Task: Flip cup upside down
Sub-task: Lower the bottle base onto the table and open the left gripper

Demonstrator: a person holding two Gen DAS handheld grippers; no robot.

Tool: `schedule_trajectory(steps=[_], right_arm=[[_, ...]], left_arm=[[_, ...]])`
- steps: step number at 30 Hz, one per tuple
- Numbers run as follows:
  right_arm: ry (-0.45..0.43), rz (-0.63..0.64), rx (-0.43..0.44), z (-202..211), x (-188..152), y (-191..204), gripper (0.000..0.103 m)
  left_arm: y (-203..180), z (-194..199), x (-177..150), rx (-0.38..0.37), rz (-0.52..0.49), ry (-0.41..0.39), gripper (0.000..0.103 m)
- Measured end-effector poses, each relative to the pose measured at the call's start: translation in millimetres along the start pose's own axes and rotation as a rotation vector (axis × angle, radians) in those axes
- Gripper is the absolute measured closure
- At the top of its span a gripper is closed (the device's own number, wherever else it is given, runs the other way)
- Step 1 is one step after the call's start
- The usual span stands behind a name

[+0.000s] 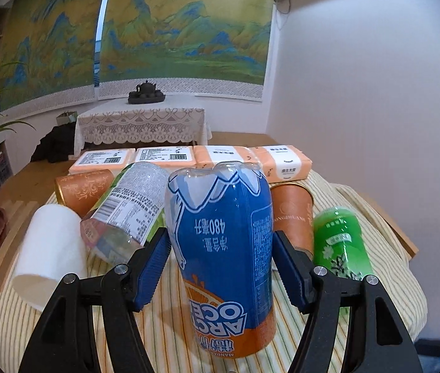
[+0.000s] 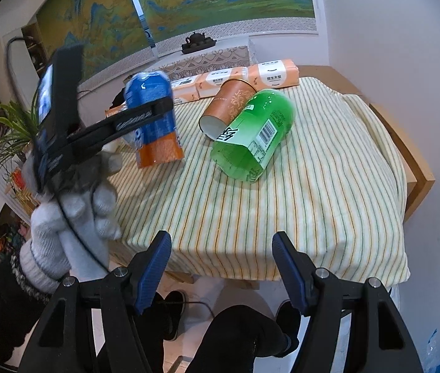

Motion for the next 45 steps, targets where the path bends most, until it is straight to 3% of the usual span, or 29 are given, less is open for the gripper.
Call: schedule_trajectory(steps=[12,29,40,45], right_arm=[[-0.024,0.021,-0.004,2.2,5.6,10.9,0.039],[-0.035,0.021,-0.033,8.9,3.3,10.9,0.039],[-0.039,0.024,-0.032,10.8,4.6,14.9,0.039],[-0.045,0.025,-0.033,13.1,5.2,15.8,0.039]], left_arm=[[-7.2,38.4,-15.1,-0.031,-0.007,0.009,0.033],[-22.2,42.7,-25.3,-0.075,-0.005,0.051,0.032],[-26.9,53.6,-27.1,-0.077,-0.044,0.036,0.001],[-22.9,60.4,-26.3,-0.076,-0.036,0.048,0.000]])
Point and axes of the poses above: each gripper's, at about its wrist camera, not at the fingertips, and z roughly against the way its jaws point, y to its left, x to its top, the point moved 4 cm from there along -z, roughly the way its jaws point, and after that the axes turned 7 degrees about -y, right-handed, at the moved point
